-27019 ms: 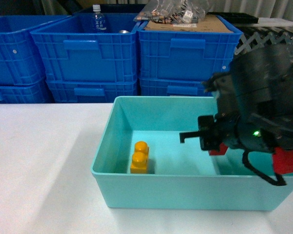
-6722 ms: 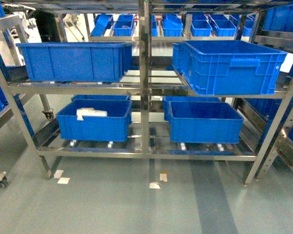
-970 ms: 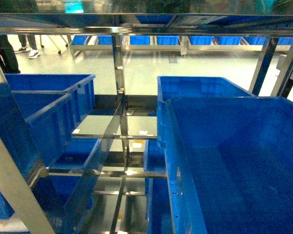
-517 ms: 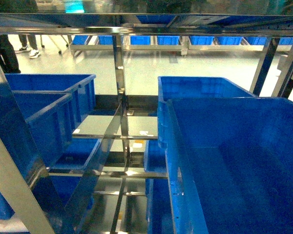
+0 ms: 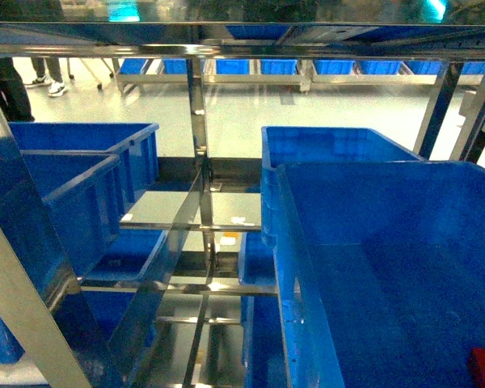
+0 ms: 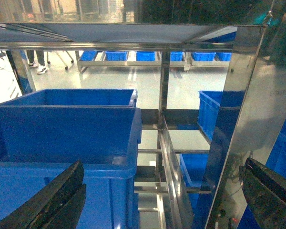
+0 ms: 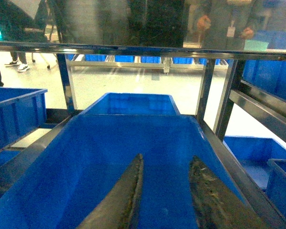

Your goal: Pick red block from blue box to shelf

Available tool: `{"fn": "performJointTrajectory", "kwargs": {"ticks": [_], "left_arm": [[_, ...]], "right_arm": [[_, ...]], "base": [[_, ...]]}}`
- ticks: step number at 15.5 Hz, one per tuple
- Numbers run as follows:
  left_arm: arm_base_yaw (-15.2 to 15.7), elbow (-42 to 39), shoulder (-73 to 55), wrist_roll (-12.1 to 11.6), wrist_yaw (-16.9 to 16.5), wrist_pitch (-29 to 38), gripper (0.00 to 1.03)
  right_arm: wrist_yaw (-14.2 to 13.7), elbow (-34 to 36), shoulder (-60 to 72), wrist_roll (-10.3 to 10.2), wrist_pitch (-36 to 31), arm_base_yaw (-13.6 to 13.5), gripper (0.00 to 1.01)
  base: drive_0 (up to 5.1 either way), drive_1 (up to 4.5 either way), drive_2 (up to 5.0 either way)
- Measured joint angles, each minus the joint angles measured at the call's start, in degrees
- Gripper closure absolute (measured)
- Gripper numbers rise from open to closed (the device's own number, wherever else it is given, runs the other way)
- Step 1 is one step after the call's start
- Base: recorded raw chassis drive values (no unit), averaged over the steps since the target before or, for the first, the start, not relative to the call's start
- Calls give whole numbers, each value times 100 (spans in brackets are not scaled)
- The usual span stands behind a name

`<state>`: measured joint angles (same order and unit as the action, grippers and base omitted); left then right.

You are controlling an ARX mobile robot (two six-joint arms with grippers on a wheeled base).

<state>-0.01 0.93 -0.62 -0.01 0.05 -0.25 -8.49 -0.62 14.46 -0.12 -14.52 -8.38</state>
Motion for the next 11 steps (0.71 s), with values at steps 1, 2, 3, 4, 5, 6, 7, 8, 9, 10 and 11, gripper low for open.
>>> {"fn": "performJointTrajectory", "kwargs": {"ticks": [1, 2, 3, 4, 5, 6, 7, 8, 9, 10, 11], "left_arm": [[0, 0, 0, 0, -2, 0, 5], [0, 0, 0, 0, -7, 2, 5], [0, 0, 0, 0, 2, 2, 5], [0, 0, 0, 0, -4, 0, 5], [0, 0, 0, 0, -4, 2, 5], [0, 0, 0, 0, 4, -2, 5], [0, 0, 0, 0, -7, 2, 5], [0, 0, 0, 0, 2, 4, 5], [0, 0, 0, 0, -4, 4, 5], [0, 0, 0, 0, -4, -2, 5], [0, 0, 0, 0, -2, 2, 5]], "right_arm": [[232, 0, -164, -11, 149, 199, 85], [699, 0, -308, -13, 304, 737, 98], [721, -2, -380, -22, 385, 894, 99], [837, 0, -470, -26, 466, 857, 99], [835, -7, -846, -26, 1036, 839, 100], [848, -7, -1403, -26, 1453, 839, 100], [837, -28, -1410, -26, 1408, 839, 100], [837, -4, -1414, -26, 1523, 839, 100], [846, -4, -1416, -26, 1467, 839, 100], [844, -4, -1416, -26, 1484, 839, 100], [841, -4, -1416, -26, 1482, 839, 100]], "base": [[0, 0, 0], [0, 0, 0], [0, 0, 0], [0, 0, 0], [0, 0, 0], [0, 0, 0], [0, 0, 0], [0, 0, 0], [0, 0, 0], [0, 0, 0], [0, 0, 0]]}}
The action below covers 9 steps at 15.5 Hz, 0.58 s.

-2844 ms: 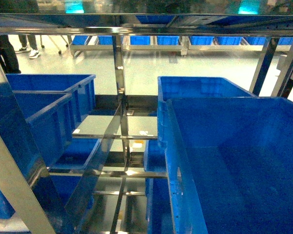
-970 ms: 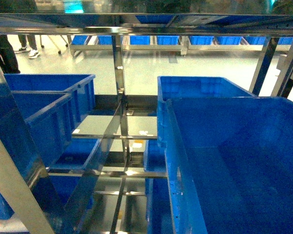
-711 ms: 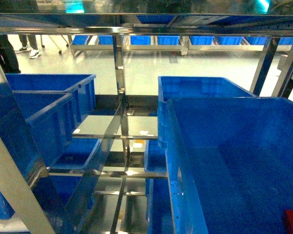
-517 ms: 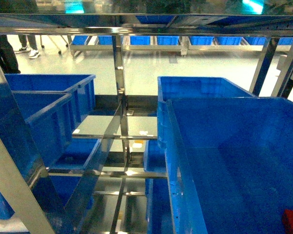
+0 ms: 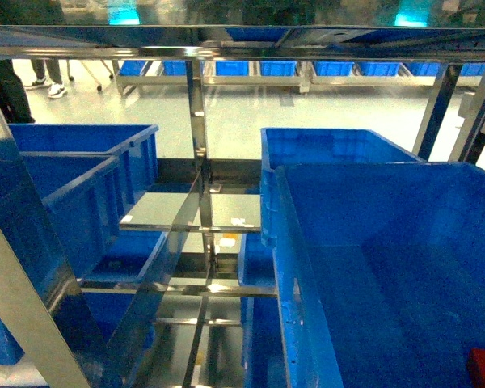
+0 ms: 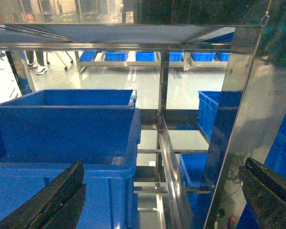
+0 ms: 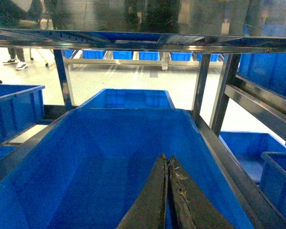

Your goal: Pick red block from blue box to shelf

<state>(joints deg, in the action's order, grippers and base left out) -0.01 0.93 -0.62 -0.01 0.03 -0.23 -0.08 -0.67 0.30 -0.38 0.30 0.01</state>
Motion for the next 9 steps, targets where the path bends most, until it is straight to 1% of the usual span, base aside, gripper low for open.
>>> {"fn": "performJointTrajectory", "kwargs": {"ticks": [9], "left_arm": [[0, 0, 0, 0, 0, 0, 5]], "right_arm": [[2, 0, 0, 0, -7, 0, 100]], "base": [[0, 0, 0]]}}
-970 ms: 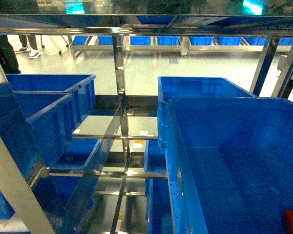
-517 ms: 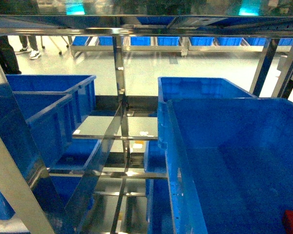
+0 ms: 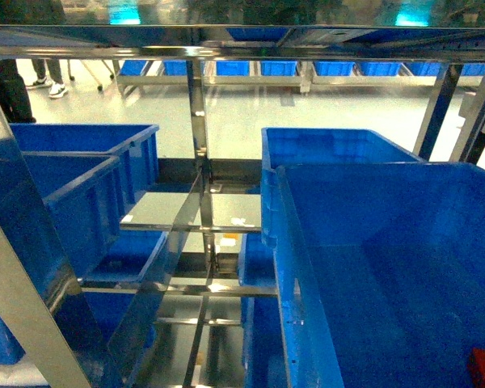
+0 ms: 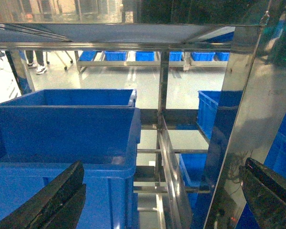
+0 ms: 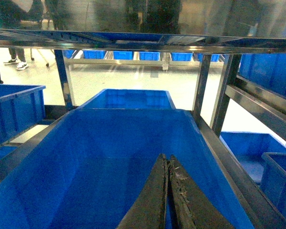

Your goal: Pick red block from blue box to shelf

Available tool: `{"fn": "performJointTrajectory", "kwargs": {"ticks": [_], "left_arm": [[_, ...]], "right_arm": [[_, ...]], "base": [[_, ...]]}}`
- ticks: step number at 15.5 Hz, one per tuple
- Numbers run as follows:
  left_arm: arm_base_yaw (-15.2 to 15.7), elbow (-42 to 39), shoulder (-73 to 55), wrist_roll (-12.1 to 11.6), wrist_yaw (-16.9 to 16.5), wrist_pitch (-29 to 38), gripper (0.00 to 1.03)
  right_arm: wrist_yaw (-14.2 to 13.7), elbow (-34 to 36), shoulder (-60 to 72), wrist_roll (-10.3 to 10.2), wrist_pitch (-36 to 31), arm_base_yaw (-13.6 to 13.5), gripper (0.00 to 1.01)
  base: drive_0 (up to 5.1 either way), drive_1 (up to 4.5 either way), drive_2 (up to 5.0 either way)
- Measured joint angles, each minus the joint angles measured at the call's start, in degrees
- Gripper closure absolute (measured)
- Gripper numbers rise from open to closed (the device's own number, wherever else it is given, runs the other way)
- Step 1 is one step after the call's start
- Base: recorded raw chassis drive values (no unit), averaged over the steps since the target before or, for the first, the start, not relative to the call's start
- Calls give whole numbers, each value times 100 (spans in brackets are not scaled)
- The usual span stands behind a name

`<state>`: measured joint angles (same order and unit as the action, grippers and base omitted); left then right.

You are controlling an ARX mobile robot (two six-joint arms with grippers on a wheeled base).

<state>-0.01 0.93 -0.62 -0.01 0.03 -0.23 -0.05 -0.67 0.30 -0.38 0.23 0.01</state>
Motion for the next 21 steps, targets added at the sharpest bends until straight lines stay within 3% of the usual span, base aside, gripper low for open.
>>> {"fn": "performJointTrajectory", "kwargs": {"ticks": [1, 9, 21], "left_arm": [[0, 0, 0, 0, 0, 0, 5], [0, 0, 0, 0, 0, 0, 5], [0, 0, 0, 0, 0, 0, 5]], "right_arm": [[0, 0, 0, 2, 0, 0, 97], [-2, 0, 0, 0, 0, 0, 1], [0, 0, 0, 0, 0, 0, 3]], "base": [[0, 0, 0], [0, 0, 0], [0, 0, 0]]}}
